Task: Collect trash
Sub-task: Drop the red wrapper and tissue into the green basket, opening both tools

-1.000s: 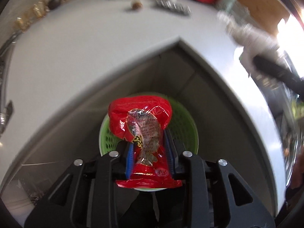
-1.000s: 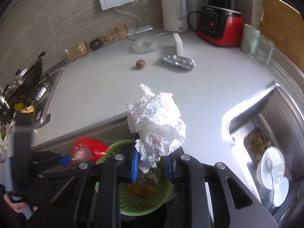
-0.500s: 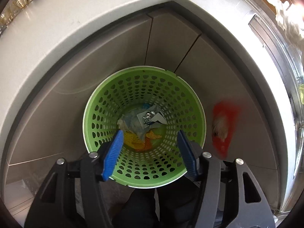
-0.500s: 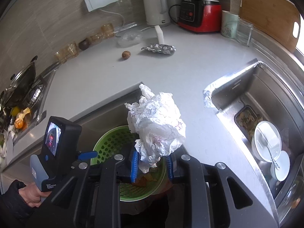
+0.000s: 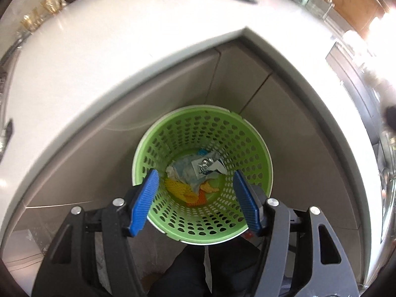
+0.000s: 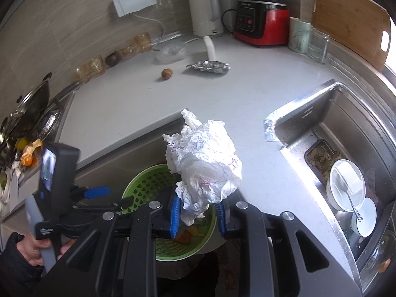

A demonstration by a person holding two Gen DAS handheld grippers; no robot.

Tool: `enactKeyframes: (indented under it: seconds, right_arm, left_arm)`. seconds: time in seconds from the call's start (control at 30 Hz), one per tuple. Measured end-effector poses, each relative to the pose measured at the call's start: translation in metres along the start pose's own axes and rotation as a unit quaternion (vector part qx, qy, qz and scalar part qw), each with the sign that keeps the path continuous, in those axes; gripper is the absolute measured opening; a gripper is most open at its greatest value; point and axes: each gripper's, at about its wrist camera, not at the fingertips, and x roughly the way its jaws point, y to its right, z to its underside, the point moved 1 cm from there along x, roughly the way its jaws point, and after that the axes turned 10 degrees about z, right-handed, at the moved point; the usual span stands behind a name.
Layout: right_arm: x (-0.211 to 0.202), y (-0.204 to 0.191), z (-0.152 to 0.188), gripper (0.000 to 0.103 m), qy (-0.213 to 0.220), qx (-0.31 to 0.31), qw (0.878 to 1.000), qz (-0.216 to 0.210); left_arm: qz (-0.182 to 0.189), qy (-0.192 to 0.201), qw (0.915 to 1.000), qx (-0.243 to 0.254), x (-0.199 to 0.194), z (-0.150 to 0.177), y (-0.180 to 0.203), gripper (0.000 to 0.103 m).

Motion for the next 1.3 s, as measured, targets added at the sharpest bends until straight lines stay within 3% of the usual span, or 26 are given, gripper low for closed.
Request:
enactKeyframes:
  seconds: [0.33, 0.6, 0.83, 0.87, 0.97, 1.3]
  right_arm:
    - [0.027, -0.032, 0.020, 0.024, -0.051, -0.037, 0.997, -0.042]
    - [0.069, -0.074, 0.037, 0.025, -0.088, -0.091, 0.990, -0.060]
    - [0.118, -0.110, 0.056, 0.029, -0.127, -0.133, 0.982, -0.046]
    - [0.125, -0.114, 0.059, 0.032, -0.133, -0.140, 0.980, -0.039]
    - [0.133, -0.121, 0.063, 0.062, -0.143, -0.148, 0.978, -0.025]
    - [0.058, -0.101, 0.025, 0.093, -0.060, -0.105, 0.993, -0.002]
  left_arm:
    - [-0.053, 0.093, 0.9932, -0.045, -0.088, 0.013, -0.018, 0.084]
    - [-0.052, 0.116, 0.9883, -0.085, -0.112, 0.030, -0.037, 0.091]
    - [-0.056, 0.122, 0.9856, -0.104, -0.121, 0.044, -0.050, 0.091]
    - [-0.056, 0.122, 0.9853, -0.105, -0.122, 0.045, -0.051, 0.091]
    - [-0.056, 0.125, 0.9845, -0.109, -0.125, 0.047, -0.056, 0.091]
    - [-0.043, 0.139, 0.9843, -0.100, -0.136, 0.045, -0.059, 0.091]
